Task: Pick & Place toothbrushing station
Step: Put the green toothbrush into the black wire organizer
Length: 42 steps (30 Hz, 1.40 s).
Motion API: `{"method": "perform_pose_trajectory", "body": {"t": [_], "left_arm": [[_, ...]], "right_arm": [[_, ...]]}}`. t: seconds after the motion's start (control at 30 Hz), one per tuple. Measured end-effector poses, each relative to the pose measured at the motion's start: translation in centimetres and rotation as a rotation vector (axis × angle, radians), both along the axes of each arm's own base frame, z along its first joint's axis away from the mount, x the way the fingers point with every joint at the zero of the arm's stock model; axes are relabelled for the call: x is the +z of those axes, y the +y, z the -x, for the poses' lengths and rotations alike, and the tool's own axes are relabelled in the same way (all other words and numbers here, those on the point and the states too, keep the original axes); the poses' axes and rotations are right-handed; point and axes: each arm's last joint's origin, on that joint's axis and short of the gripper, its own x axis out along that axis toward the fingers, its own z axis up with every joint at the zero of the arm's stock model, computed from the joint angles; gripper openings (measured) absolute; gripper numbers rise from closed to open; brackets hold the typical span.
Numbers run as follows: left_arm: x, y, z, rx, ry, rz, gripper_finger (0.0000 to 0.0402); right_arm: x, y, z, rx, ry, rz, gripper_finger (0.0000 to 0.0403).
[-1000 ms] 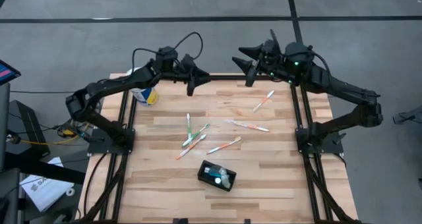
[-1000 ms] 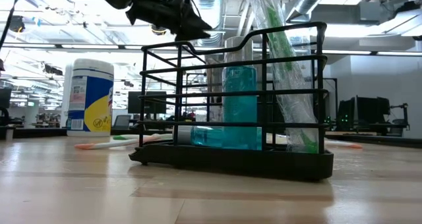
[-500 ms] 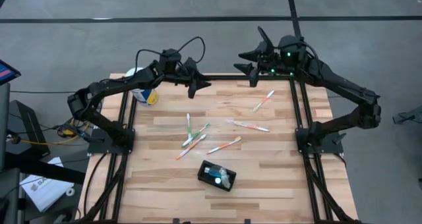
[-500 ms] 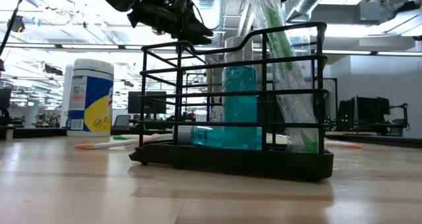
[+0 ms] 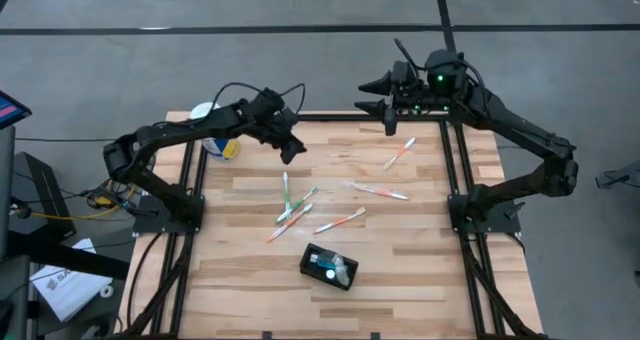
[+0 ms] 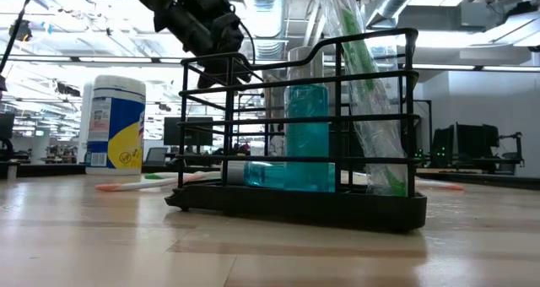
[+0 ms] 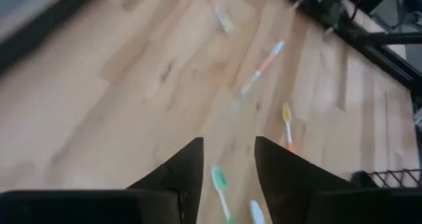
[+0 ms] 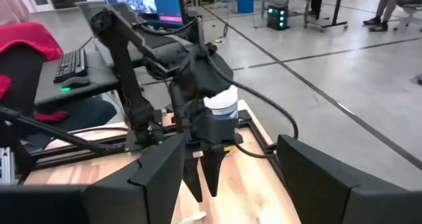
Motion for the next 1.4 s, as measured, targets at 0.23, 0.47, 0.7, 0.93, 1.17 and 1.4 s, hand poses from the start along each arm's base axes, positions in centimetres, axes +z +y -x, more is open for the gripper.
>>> {"method": "perform_pose_trajectory", "body": {"t": [0.23,0.47,0.7,0.93,1.17,1.4], "left_arm": [[-3.2,-2.7,-1.8,-0.037,0.193,0.073,0.0129],[-5.7,-3.9,-3.4,-0.010,0.277,0.107,0.0125],[-7.2,-3.8,-4.2,0.028,0.299,0.143,0.0120],[-8.3,-3.9,-4.5,0.108,0.333,0.224,0.0125],[-9.6,-5.1,-5.8,0.122,0.322,0.265,0.0123],[-10.0,-5.8,-6.5,0.186,0.311,0.266,0.0123]], "right_arm": [[-0.1,0.1,0.0,0.049,0.005,-0.004,0.0232],[-0.2,0.3,0.0,0.099,0.009,-0.012,0.0232],[-0.2,0.4,-0.1,0.115,0.008,-0.014,0.0232],[-0.1,0.5,-0.1,0.137,0.005,-0.017,0.0232],[-0.1,0.6,-0.1,0.182,0.002,-0.004,0.0232],[-0.1,0.7,-0.1,0.208,-0.003,-0.003,0.0216]]}}
